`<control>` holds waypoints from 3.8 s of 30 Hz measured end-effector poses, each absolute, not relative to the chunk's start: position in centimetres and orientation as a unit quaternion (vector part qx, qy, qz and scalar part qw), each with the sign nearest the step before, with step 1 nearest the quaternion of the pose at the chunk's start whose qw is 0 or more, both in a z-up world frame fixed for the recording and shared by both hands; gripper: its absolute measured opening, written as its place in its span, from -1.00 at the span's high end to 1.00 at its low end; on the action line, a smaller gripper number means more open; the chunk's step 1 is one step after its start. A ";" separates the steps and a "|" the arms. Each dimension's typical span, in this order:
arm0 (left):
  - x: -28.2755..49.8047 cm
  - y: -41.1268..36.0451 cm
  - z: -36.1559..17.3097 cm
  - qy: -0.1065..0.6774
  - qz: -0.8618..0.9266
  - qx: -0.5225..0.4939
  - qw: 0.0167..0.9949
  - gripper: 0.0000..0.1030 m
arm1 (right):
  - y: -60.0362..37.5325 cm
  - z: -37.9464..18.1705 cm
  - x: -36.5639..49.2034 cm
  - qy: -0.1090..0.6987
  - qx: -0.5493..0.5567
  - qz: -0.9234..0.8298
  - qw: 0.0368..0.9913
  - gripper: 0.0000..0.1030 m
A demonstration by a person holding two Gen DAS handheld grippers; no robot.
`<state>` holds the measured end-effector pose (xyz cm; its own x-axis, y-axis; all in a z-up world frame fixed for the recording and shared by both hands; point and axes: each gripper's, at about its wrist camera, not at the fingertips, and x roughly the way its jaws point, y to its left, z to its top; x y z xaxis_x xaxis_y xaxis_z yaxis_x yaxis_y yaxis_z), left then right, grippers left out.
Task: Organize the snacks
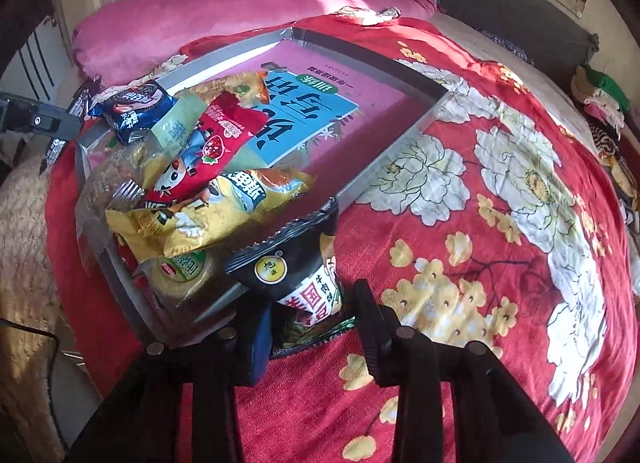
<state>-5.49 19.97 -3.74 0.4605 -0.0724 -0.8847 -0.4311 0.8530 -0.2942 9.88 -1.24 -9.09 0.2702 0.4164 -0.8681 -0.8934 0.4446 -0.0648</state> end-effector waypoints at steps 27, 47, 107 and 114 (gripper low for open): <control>-4.1 19.8 -4.9 0.506 0.104 -0.238 0.823 0.44 | 7.1 -3.9 4.0 0.402 -0.252 0.506 0.721 0.40; -6.1 17.7 1.0 0.447 0.127 -0.201 0.862 -0.48 | 2.3 1.5 2.4 0.346 -0.191 0.488 0.778 -0.26; -12.8 8.6 1.5 0.464 0.125 -0.165 0.861 -0.57 | -7.7 2.5 -3.5 0.355 -0.132 0.396 0.836 -0.98; -12.7 8.5 1.5 0.465 0.126 -0.161 0.861 -0.57 | -8.0 2.5 -3.4 0.354 -0.127 0.393 0.839 -0.98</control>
<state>-12.72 8.54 1.53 0.5358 0.0673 -0.8417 -0.3668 0.9164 -0.1603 -3.37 -7.97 2.52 0.4405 0.5696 -0.6939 -0.7492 0.6591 0.0654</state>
